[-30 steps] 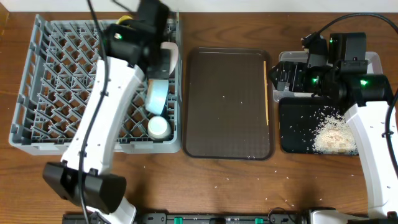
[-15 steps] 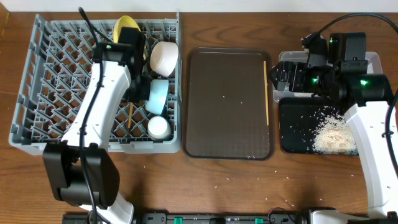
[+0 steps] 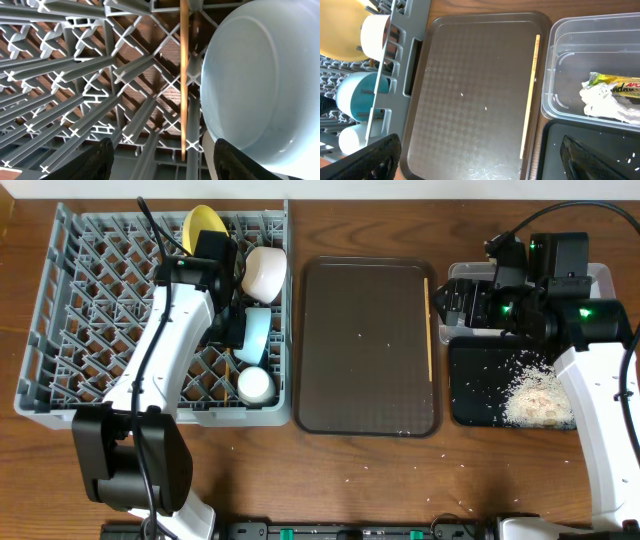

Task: Sort waste into correct bins and load items into the dishwasher
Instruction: 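Insert the chopstick upright into the rack beside the blue bowl and release, then move the left gripper back to the remaining chopstick on the tray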

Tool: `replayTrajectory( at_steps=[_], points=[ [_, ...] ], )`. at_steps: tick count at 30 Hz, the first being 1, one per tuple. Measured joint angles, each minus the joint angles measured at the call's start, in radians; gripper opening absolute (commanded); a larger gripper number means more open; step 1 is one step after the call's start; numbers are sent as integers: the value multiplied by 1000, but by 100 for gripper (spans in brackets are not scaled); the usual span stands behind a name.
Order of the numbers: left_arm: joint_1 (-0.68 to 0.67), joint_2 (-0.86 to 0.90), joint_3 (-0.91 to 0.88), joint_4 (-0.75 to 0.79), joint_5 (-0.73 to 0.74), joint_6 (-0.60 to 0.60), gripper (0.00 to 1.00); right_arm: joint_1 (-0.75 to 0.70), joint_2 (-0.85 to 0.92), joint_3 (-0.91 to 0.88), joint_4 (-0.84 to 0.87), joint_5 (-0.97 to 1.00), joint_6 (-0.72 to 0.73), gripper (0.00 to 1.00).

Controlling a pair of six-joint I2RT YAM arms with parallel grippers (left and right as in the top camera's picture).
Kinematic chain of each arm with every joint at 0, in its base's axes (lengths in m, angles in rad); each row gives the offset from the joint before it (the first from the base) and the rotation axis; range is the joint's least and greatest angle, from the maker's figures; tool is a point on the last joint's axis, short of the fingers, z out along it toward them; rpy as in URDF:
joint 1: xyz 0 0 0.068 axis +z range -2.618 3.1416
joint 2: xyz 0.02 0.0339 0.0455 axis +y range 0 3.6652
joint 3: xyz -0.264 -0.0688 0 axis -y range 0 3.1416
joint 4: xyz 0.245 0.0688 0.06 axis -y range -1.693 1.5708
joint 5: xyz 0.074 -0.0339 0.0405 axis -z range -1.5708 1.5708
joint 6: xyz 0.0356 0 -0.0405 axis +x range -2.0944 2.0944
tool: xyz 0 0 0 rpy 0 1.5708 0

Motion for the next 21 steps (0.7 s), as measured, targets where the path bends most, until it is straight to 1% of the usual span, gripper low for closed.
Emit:
replayTrajectory(
  at_steps=[2,4,7,9,13,17,21],
  points=[
    [-6,0,19,-3,16,0,65,0,0,0,0,0,0,99],
    [-21,-2,57,13,63,0,64,0,0,0,0,0,0,99],
    [-65,-24,94,113,169,-11,65,0,0,0,0,0,0,99],
    [-112,-45,106,187,238,-39,64,0,0,0,0,0,0,99],
    [-214,-54,114,294,309,-114,65,0,0,0,0,0,0,99],
    [-313,2,114,401,337,-218,65,0,0,0,0,0,0,99],
    [-396,122,114,528,348,-281,65,0,0,0,-1,0,0,99]
  ],
)
